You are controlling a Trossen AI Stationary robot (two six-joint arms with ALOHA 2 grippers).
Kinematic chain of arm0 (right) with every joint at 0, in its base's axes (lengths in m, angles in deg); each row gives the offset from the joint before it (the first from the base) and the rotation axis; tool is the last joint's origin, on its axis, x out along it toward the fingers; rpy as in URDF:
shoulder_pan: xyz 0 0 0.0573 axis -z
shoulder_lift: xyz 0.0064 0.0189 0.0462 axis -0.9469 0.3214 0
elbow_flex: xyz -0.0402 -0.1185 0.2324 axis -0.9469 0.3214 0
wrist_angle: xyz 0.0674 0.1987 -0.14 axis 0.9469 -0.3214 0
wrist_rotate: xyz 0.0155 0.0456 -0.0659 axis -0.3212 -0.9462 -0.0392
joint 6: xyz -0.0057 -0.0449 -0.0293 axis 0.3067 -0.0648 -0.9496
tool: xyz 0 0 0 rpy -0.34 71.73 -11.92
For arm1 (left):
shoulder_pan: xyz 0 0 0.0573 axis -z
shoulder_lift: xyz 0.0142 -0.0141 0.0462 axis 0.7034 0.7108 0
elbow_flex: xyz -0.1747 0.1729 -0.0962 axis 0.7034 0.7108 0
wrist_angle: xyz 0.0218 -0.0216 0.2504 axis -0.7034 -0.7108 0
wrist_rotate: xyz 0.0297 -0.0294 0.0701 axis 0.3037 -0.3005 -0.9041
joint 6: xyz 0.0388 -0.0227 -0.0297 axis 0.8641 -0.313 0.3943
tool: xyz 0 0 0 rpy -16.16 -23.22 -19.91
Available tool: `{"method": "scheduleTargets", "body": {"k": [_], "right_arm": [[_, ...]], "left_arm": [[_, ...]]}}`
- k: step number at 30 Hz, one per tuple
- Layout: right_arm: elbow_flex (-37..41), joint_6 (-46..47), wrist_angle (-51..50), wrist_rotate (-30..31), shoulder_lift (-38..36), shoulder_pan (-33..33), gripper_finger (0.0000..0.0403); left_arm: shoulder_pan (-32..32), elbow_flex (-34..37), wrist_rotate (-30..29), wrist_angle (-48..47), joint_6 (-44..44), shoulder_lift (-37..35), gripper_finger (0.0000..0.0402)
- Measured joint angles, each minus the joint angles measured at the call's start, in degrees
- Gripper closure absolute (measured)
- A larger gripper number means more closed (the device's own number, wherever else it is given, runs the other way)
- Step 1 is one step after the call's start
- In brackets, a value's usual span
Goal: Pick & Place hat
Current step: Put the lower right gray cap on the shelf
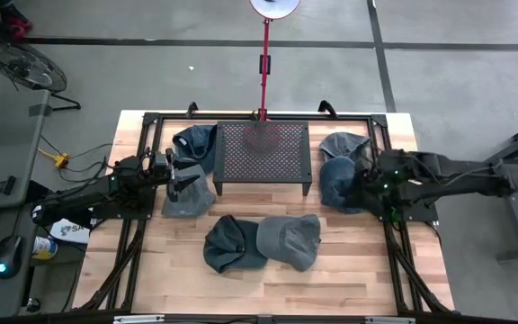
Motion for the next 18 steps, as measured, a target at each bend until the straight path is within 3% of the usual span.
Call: {"method": "scheduleTargets", "body": {"k": [5, 12, 18], "right_arm": [[0.0, 15.1, -0.8, 6.2, 4.0, -8.5, 0.0181], [0.0, 34.5, -2.8, 20.6, 10.7, -19.3, 0.0181], [0.0, 50.0, -2.4, 26.3, 18.0, -27.4, 0.0181]], "left_arm": [[0.0, 0.0, 0.0, 0.0, 0.0, 0.0, 0.0147], [0.0, 0.0, 0.0, 0.0, 0.0, 0.0, 0.0147], [0.0, 0.0, 0.0, 0.0, 0.0, 0.0, 0.0147]]}}
